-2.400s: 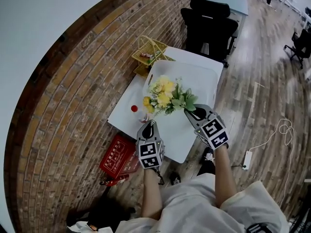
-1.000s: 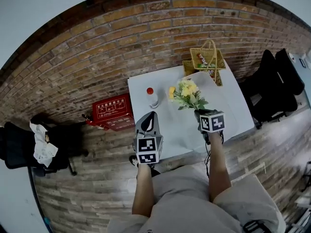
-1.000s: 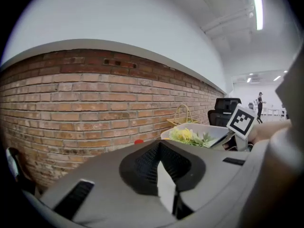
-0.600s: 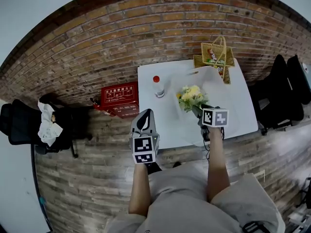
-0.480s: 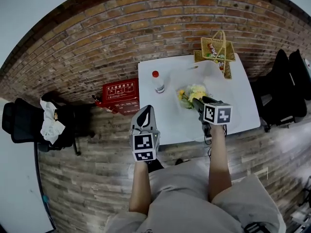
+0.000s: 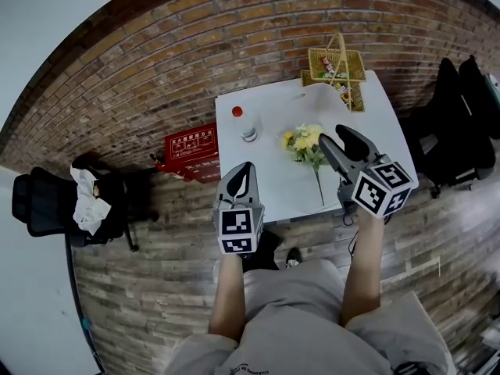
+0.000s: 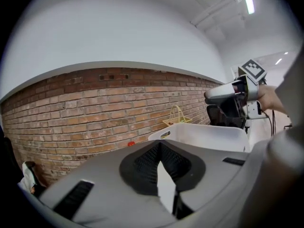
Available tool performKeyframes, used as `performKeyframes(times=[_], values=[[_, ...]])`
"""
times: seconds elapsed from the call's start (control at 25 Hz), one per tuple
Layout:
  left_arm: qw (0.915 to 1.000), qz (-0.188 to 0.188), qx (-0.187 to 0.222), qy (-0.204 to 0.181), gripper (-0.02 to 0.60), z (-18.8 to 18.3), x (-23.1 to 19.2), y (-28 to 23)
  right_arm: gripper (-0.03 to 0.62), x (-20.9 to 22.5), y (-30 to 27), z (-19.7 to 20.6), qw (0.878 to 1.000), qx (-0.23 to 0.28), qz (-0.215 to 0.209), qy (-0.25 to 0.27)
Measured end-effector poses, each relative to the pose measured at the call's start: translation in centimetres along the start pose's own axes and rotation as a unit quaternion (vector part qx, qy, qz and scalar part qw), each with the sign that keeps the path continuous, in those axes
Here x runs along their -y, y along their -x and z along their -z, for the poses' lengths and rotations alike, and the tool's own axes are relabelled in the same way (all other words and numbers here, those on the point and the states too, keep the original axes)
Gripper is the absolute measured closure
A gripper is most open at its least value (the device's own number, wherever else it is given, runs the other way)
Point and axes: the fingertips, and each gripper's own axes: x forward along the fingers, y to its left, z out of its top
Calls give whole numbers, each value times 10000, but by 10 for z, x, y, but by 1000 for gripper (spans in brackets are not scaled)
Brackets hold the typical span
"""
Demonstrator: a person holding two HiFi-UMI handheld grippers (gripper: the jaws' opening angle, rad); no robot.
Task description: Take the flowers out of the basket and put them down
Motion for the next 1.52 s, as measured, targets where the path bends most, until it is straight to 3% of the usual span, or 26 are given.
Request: performKeyframes(times=[0.12,0.32,0.64,0.88,0.96,1.12,1.32,1.52], values=[[9999,149,22,43,557,-10,13,0,420,5,30,-22,9969,590,242,457],[9989,458,83,96,557,-21,40,-5,421,29,67,-12,9937,509,837,542],[9965,822,-85,-82,557,-17,75,-45,421,75,96,-9,9906,627,1157,369],[9985,484,-10,248,557,-43,69,-76,421,98,99,-22,9918,449,1101,479],[9986,352,-8,403,557,-45,69,-84,385,108,98,-21,9918,367,1109,508],[9978,157,-93,639,557,-40,76,-96,384,130,87,-14,9943,145,962,430],[9970,-43,-324,708,557,-28,79,-100,380,144,76,-5,9976,9,645,243],[9971,-457,-207,579,557,-40,74,-81,379,153,72,-24,9988,143,387,278]])
